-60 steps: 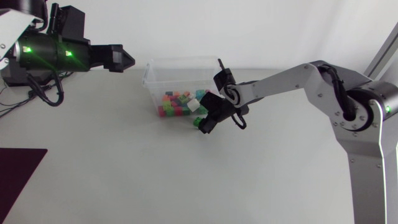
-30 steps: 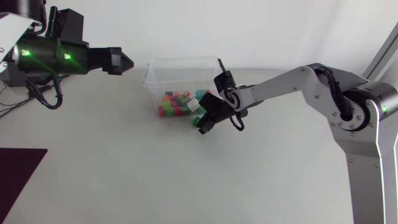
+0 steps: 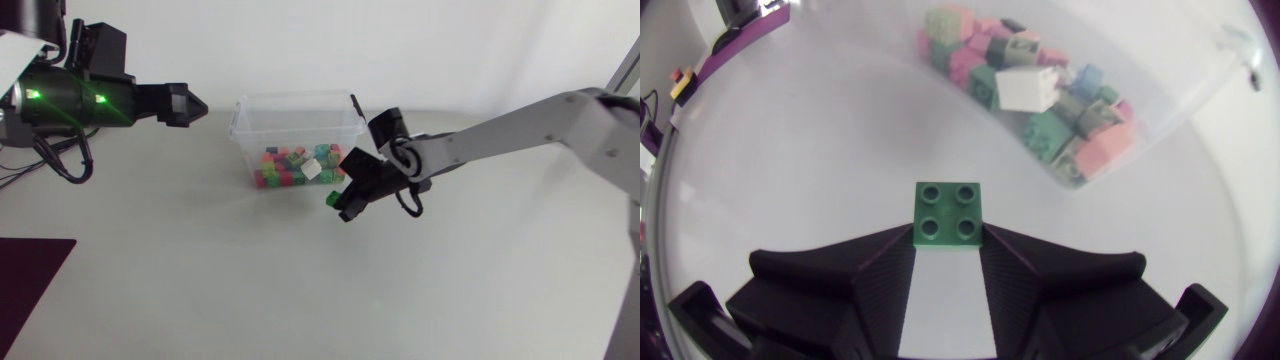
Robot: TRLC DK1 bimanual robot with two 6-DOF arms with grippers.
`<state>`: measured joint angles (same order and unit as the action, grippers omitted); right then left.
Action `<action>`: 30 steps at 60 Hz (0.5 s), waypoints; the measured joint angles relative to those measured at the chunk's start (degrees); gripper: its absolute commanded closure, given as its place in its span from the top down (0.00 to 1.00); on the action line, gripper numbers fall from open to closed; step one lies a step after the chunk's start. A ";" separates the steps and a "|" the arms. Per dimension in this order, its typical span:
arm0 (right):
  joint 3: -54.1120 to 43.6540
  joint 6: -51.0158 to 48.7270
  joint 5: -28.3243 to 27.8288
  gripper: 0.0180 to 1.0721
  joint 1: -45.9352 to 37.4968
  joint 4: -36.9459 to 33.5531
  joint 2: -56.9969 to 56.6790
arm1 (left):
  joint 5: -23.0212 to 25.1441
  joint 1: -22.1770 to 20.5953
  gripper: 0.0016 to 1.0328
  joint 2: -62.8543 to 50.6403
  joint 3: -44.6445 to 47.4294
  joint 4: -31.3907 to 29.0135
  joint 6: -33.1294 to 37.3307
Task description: Place the duplo bricks in the container
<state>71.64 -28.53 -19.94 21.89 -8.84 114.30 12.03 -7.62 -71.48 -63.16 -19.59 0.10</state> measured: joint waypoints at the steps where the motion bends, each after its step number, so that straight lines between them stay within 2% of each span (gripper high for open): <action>1: -0.33 0.02 0.02 0.28 -0.28 0.00 -1.51 | 0.00 0.02 0.96 0.22 0.09 0.02 0.00; 16: -0.98 4.20 -0.87 0.28 -1.44 0.02 -17.55 | 0.00 0.42 0.96 4.44 2.60 -0.94 0.44; 24: 0.09 7.19 -0.83 0.28 -1.42 0.07 -19.12 | -0.11 1.46 0.96 7.80 5.90 -1.09 1.29; 30: 1.51 9.40 -0.02 0.28 -1.38 0.42 -19.04 | -2.03 1.57 0.96 11.04 9.46 -0.90 2.43</action>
<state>73.14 -19.14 -19.97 20.51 -8.43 95.26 10.00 -6.04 -60.45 -53.69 -20.49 2.52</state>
